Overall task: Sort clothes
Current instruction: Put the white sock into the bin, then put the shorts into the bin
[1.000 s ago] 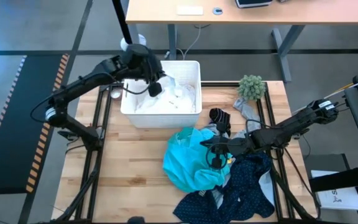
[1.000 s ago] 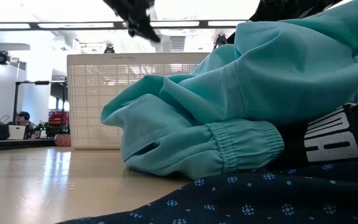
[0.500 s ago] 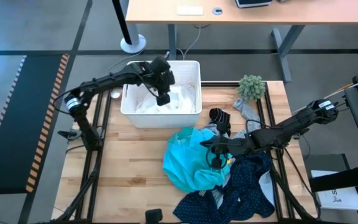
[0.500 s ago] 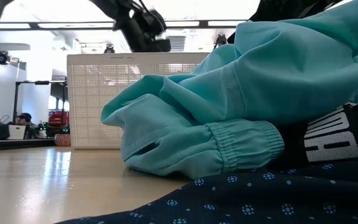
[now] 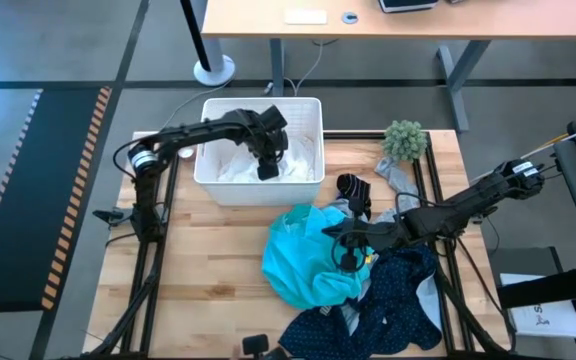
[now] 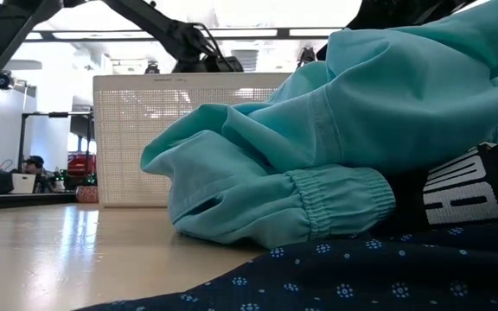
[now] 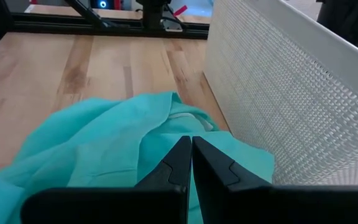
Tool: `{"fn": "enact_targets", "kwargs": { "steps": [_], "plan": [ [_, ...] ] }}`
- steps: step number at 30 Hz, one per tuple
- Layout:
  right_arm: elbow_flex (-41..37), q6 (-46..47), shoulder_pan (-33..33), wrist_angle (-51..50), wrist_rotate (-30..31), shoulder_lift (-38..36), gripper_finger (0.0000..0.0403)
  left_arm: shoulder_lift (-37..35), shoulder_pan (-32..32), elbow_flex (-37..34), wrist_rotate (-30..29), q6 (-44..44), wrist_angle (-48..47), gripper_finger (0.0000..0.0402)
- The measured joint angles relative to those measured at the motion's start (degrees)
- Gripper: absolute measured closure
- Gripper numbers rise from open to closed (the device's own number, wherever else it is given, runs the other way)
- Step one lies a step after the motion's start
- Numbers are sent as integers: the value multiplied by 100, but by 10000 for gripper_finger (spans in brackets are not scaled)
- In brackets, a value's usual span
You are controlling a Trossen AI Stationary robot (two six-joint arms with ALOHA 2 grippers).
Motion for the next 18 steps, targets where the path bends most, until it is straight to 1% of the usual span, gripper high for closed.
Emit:
{"fn": "enact_targets", "kwargs": {
  "steps": [4, 7, 13, 16, 18],
  "plan": [
    [0, -3, 0, 10, 0, 0, 403, -52, -7, 0, 57, -10, -20, 312],
    [0, -9, 0, 16, 2, 0, 403, -273, -7, -2, 83, -28, -45, 273],
    [0, -21, 0, 21, 4, -2, 403, -983, -24, 4, 93, -52, 5, 199],
    [-2, -20, 0, 21, 5, -2, 403, -1449, -43, 9, 238, -146, 76, 172],
    [-2, -20, 0, 21, 4, -2, 403, -1770, -54, 9, 411, -228, 148, 163]
  ]
}}
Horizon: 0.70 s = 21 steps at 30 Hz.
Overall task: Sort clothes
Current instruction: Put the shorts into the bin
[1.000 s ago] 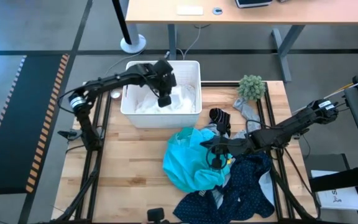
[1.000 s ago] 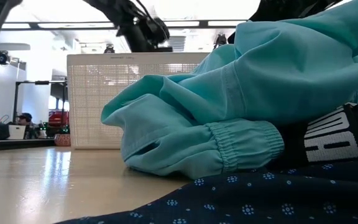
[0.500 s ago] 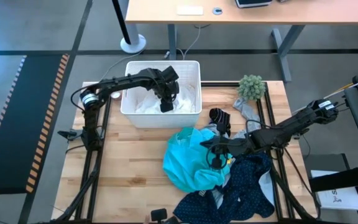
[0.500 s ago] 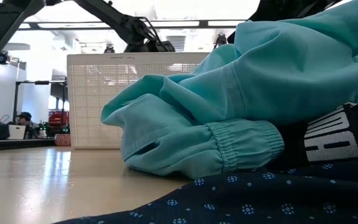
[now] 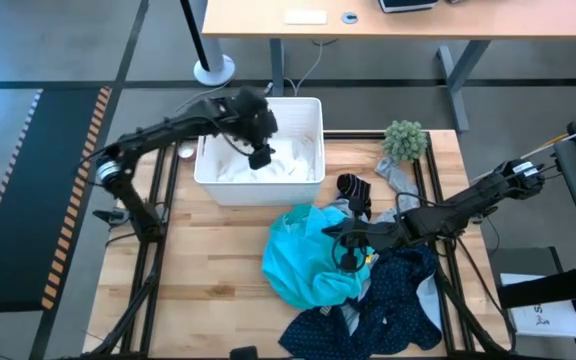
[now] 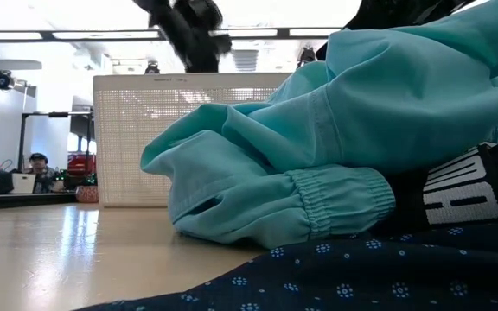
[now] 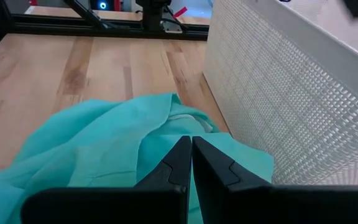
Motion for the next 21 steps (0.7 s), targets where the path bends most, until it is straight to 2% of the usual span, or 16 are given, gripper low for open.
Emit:
{"fn": "enact_targets", "kwargs": {
  "steps": [4, 8, 14, 21],
  "plan": [
    [0, 4, 0, 2, 2, 0, 403, -665, -55, 0, 697, 47, 126, 169],
    [3, -9, 0, 2, 2, 0, 403, -1303, -149, 0, 1429, 257, 258, 206],
    [4, 116, 0, 41, 0, 0, 403, -1960, -375, 0, 1494, 300, 192, 285],
    [9, 308, -15, 94, 2, 0, 403, -2188, -587, -9, 1477, 605, -280, 390]
  ]
}}
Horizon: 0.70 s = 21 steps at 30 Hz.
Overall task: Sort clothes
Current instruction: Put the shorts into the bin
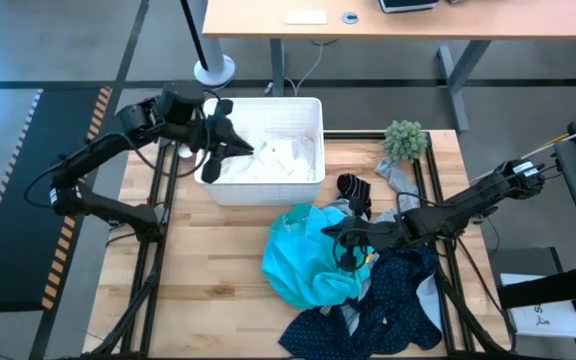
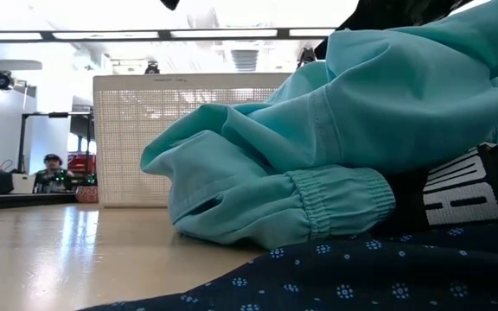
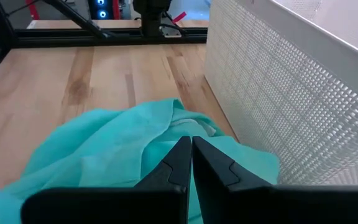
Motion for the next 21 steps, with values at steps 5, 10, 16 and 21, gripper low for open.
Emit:
{"fn": "enact_targets", "kwargs": {
  "steps": [5, 10, 16, 21],
  "plan": [
    [2, -149, 0, 12, 15, 0, 403, -65, -164, -109, 3, 150, -31, 397],
    [7, -397, 0, 267, 16, 0, 403, -355, -413, -896, 227, 83, 886, 401],
    [7, -493, 0, 349, 15, 0, 403, -963, -823, -2586, 408, -174, 2927, 401],
    [7, -446, 0, 378, -15, 0, 403, -1561, -961, -3879, 403, -700, 4581, 401]
  ]
}}
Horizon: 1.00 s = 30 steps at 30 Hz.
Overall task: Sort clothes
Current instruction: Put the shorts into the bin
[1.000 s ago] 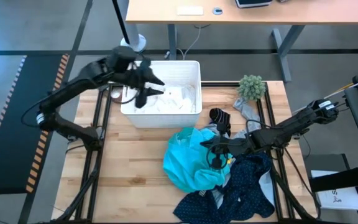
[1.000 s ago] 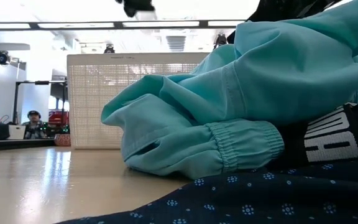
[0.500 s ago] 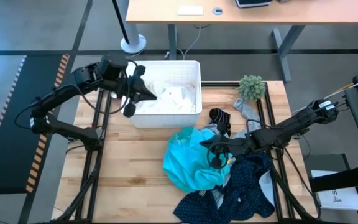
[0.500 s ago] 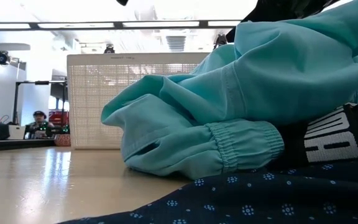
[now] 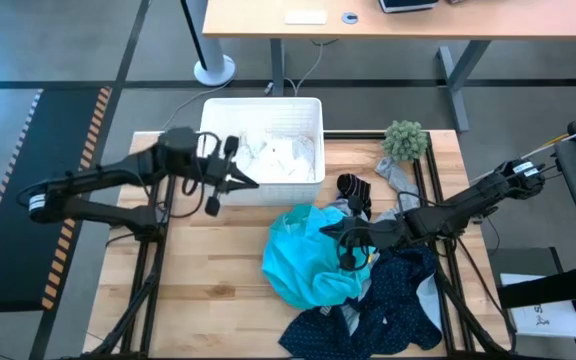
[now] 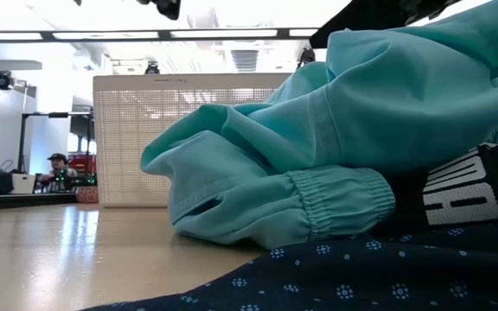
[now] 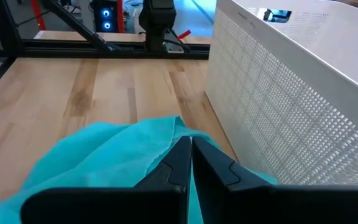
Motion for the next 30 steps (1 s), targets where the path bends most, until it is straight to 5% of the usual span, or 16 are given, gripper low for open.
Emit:
{"fn": "enact_targets", "kwargs": {
  "steps": [9, 19, 30],
  "plan": [
    [171, 219, -11, -30, -671, -15, 403, -1090, -249, -1621, 2, -504, 1969, 402],
    [1313, 717, 4, -2026, -948, 298, 393, -1620, -358, -2031, 3, -738, 2218, 402],
    [3724, 2206, 79, -5267, -1221, 2013, 222, -1467, -362, -2052, 3, -743, 2124, 402]
  ]
}}
